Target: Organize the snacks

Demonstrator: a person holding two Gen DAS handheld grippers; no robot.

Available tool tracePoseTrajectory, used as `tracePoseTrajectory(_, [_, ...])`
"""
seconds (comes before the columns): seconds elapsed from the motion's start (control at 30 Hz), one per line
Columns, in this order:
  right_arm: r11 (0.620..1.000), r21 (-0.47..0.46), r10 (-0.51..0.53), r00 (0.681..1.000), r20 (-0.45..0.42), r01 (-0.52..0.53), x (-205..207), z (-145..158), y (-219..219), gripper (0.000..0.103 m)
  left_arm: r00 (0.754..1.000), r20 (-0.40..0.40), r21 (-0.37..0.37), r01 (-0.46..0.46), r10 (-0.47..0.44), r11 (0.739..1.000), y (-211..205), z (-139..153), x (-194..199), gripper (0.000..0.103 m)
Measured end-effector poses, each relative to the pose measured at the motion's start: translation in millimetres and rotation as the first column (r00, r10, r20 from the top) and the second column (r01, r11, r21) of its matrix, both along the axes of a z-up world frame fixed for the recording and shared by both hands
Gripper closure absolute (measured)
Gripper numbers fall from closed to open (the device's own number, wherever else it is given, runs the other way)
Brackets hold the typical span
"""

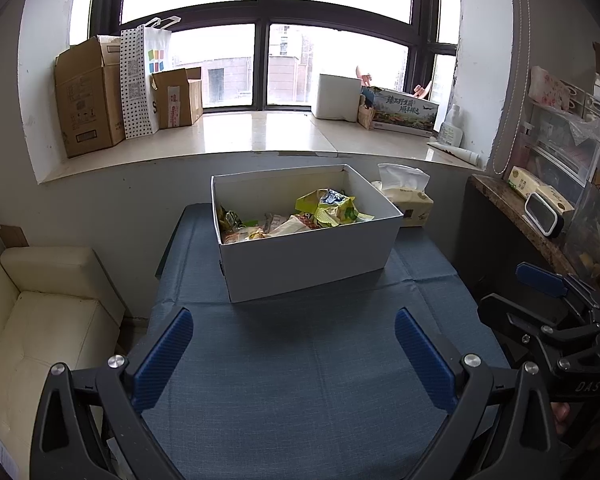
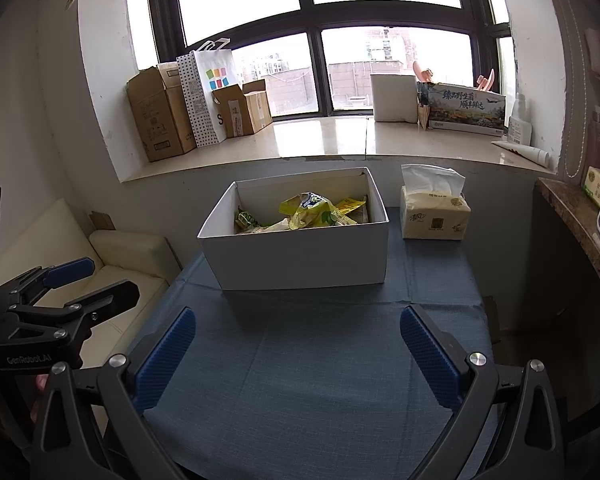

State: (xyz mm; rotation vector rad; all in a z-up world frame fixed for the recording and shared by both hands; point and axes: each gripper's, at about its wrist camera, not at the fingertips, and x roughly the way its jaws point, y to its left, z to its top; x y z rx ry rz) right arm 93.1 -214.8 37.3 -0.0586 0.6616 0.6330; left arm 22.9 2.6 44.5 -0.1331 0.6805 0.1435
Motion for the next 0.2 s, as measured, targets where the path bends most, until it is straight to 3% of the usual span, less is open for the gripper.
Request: tracePoseTrajectory(0.2, [1.0, 0.0, -0.001, 1.0, 0.0, 0.001, -0.2, -0.3, -0.5, 0.0, 1.0, 0.007, -0.009, 0.007, -0.007, 1.0, -0.4, 0.0, -1.2, 0.0])
